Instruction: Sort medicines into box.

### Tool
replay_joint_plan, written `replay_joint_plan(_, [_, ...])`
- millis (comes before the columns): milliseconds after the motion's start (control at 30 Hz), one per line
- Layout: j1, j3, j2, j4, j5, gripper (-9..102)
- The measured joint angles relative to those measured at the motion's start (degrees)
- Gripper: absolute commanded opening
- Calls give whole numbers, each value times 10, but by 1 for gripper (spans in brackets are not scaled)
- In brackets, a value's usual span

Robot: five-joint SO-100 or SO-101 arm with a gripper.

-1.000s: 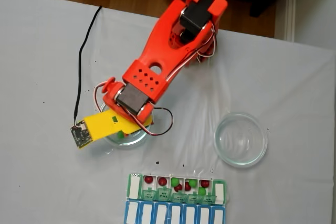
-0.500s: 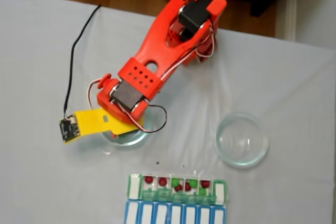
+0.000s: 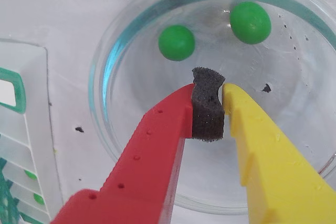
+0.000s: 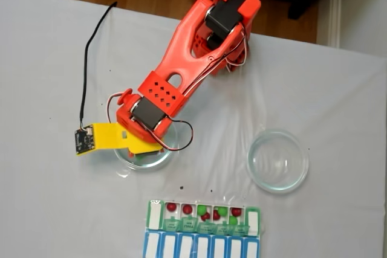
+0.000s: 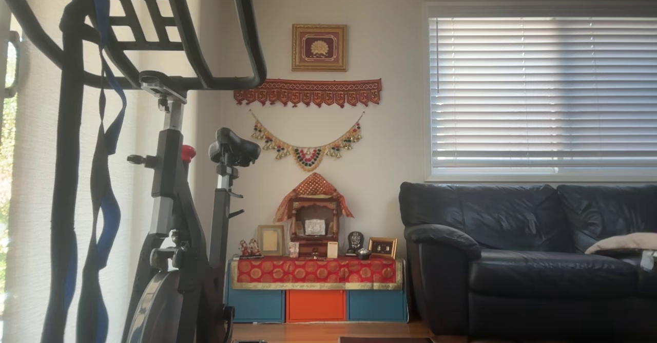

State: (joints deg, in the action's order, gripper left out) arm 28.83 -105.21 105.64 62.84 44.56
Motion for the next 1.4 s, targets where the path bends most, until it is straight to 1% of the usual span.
replay_joint_plan(400, [0,-11,0,-36,-66,4])
replay_joint_plan(600, [0,-19,0,-36,-73,14])
replay_joint_plan(733, [0,-20,0,-36,-76,17])
replay_joint_plan(933, [0,-20,-5,-37,-80,17])
replay_joint_plan(1233, [8,-20,-57,-69,-80,15])
replay_joint_plan(1400, [4,-20,-69,-73,-85,15])
